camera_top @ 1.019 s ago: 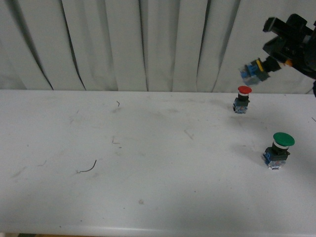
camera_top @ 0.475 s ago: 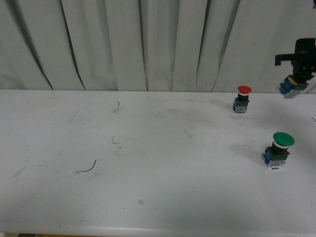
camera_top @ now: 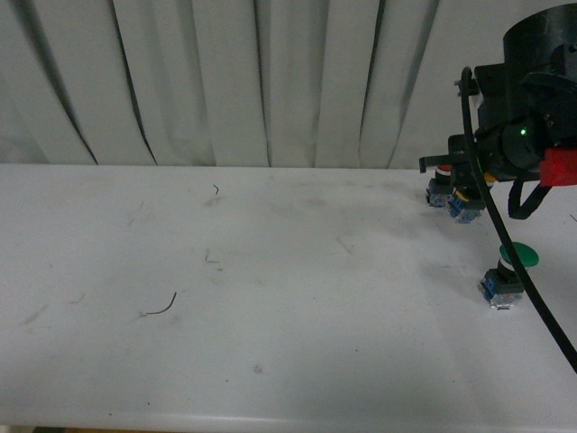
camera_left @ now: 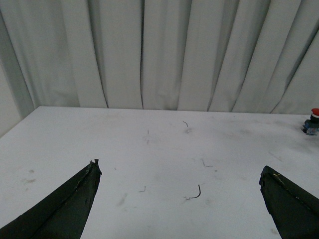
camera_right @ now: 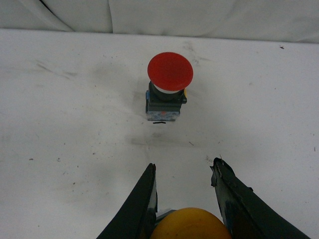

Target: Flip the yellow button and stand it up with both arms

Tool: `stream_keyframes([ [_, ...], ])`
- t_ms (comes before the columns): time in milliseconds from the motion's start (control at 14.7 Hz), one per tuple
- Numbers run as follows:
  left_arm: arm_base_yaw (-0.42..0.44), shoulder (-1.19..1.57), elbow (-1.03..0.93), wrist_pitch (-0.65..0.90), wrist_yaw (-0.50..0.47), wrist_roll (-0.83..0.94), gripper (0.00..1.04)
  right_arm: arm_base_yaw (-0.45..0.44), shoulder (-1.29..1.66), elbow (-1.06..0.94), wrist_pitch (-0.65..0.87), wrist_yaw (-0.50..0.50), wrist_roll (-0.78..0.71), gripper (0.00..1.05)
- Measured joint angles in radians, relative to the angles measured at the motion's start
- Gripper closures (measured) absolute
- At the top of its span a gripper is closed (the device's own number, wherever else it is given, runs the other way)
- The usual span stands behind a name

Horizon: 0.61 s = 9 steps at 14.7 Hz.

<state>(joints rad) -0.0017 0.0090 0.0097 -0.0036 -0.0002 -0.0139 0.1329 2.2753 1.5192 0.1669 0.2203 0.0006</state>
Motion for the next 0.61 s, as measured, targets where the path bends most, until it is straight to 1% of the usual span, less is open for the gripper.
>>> stream_keyframes([
  [340, 0.0, 0.0, 0.0, 0.0, 0.0, 0.0, 0.07, -0.002, 0.082, 0.063, -0.013, 0.031, 0.007, 0.72],
  [407, 0.0, 0.0, 0.0, 0.0, 0.0, 0.0, 0.07, -0.01, 0.093, 0.068, -0.008, 0.037, 0.005, 0.72],
  [543, 0.0, 0.0, 0.0, 0.0, 0.0, 0.0, 0.07, -0.056, 0.125, 0.083, 0.003, 0.06, -0.006, 0.72],
  [611, 0.0, 0.0, 0.0, 0.0, 0.0, 0.0, 0.07, -0.054, 0.127, 0.085, 0.004, 0.063, -0.006, 0.72],
])
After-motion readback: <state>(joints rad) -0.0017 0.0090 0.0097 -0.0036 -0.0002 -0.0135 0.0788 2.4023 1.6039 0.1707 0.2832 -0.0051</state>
